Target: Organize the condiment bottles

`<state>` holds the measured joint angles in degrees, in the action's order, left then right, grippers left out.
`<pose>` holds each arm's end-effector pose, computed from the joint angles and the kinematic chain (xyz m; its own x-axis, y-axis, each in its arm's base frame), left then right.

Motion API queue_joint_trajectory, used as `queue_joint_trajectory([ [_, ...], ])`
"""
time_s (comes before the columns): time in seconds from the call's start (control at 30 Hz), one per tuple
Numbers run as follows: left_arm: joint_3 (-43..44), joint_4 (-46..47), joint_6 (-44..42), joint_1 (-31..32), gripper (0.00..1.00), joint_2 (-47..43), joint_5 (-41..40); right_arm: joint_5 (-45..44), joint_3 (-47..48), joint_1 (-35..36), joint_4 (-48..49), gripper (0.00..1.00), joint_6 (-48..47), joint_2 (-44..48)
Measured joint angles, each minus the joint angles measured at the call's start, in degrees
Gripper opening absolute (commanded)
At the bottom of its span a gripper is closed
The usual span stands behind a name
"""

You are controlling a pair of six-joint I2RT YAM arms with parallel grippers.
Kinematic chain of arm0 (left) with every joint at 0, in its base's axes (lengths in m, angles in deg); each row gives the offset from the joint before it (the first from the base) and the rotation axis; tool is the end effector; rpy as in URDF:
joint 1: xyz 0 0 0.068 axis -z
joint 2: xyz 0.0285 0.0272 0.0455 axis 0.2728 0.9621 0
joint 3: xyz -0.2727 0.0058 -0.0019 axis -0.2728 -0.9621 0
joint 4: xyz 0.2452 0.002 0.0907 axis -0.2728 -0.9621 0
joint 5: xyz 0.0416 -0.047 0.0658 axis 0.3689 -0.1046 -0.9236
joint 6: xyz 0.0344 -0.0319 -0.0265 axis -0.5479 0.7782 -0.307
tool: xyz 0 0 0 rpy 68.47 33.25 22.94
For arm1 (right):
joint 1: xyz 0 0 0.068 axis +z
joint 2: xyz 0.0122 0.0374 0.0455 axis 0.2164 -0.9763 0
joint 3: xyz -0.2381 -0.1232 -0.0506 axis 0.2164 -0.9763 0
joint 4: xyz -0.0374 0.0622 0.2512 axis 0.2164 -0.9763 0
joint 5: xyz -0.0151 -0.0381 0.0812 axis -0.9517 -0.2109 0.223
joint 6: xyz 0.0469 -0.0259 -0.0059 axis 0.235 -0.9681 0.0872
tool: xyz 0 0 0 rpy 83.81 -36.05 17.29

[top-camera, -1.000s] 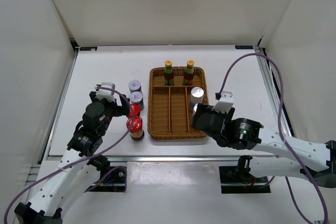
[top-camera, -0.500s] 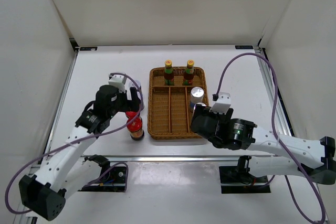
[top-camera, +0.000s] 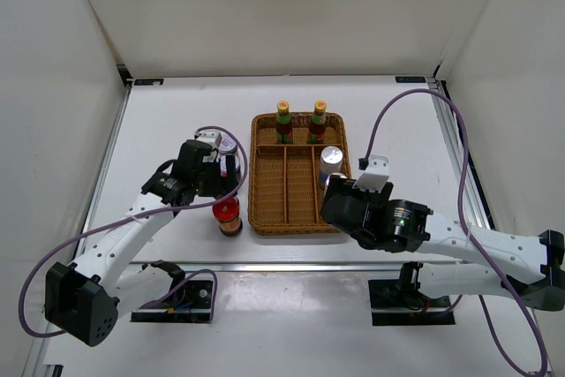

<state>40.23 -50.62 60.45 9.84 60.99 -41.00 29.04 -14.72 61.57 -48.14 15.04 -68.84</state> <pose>0.1946 -0.0906 0.2624 -0.7696 -0.0013 -0.6386 0.1387 0.9758 -0.1691 0.0779 0.1658 0.3113 -0.4651 0.2125 -0.8594 0.0234 0.9734 0.2280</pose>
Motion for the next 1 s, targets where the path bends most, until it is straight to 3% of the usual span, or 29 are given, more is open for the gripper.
queue_joint_trajectory([
  [0.13,0.5,-0.2,0.3,0.0,0.76,0.7,-0.4,0.0,0.0,0.0,0.0,1.00,0.0,0.0],
  [0.3,2.0,-0.1,0.4,0.0,0.71,3.0,-0.6,0.0,0.0,0.0,0.0,1.00,0.2,0.0],
  [0.4,2.8,0.3,0.4,0.0,0.60,4.3,-0.6,0.0,0.0,0.0,0.0,1.00,0.2,0.0],
  [0.53,3.3,0.3,0.3,0.0,0.34,4.9,-0.6,0.0,0.0,0.0,0.0,1.00,0.4,0.2],
  [0.77,8.3,-6.2,-0.5,0.0,0.11,4.8,-2.5,0.0,0.0,0.0,0.0,1.00,0.6,0.8],
  [1.0,21.7,-9.4,-0.5,0.1,0.11,4.8,-3.3,-0.6,0.0,0.0,0.0,1.00,1.0,1.5],
])
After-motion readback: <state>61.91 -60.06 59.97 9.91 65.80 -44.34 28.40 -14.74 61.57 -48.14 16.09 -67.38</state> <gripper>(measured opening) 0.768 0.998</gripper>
